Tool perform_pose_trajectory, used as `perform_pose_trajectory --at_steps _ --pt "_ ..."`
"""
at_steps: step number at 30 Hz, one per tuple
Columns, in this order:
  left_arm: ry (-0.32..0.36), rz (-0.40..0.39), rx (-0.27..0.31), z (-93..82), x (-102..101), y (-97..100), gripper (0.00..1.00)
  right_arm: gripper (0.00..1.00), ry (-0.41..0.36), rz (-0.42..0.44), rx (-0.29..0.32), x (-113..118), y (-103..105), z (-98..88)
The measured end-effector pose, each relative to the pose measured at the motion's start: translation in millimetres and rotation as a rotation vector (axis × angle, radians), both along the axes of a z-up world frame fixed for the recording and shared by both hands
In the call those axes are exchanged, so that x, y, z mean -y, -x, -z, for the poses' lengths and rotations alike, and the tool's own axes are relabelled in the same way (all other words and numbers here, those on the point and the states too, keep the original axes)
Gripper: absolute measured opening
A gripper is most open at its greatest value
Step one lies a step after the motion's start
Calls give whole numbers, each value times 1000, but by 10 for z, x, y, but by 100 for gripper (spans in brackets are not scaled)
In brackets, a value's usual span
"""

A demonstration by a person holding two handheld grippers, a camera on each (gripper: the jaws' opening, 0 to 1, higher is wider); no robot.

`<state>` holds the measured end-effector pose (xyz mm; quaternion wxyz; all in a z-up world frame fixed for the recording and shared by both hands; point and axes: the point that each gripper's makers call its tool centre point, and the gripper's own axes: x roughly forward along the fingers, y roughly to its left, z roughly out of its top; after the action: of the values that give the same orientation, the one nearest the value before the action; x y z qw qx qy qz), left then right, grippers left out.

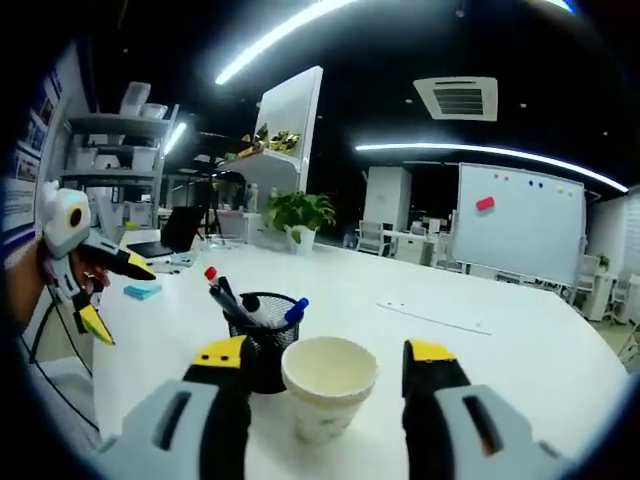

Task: Place the scattered laser pointers and whiteboard markers into the pen holder and stack the scattered paper cups together

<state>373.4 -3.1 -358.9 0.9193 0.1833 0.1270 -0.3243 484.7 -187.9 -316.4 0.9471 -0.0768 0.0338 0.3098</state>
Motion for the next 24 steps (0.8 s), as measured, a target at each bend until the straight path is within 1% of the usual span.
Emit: perform_pose_trajectory --at_steps 11,16,18,21,24 --pt "-9 7 -9 15 26 11 74 60 -3 27 6 160 31 -63" --pt "-13 4 -12 25 2 25 74 60 2 40 -2 227 43 -47" --pt "-23 3 -26 52 -12 43 74 59 1 40 -10 255 73 -51" --pt "-29 4 -23 62 -13 50 74 59 -3 45 -3 290 113 -83" --pt "-20 1 -15 45 -12 43 74 59 0 39 -3 307 145 -104"
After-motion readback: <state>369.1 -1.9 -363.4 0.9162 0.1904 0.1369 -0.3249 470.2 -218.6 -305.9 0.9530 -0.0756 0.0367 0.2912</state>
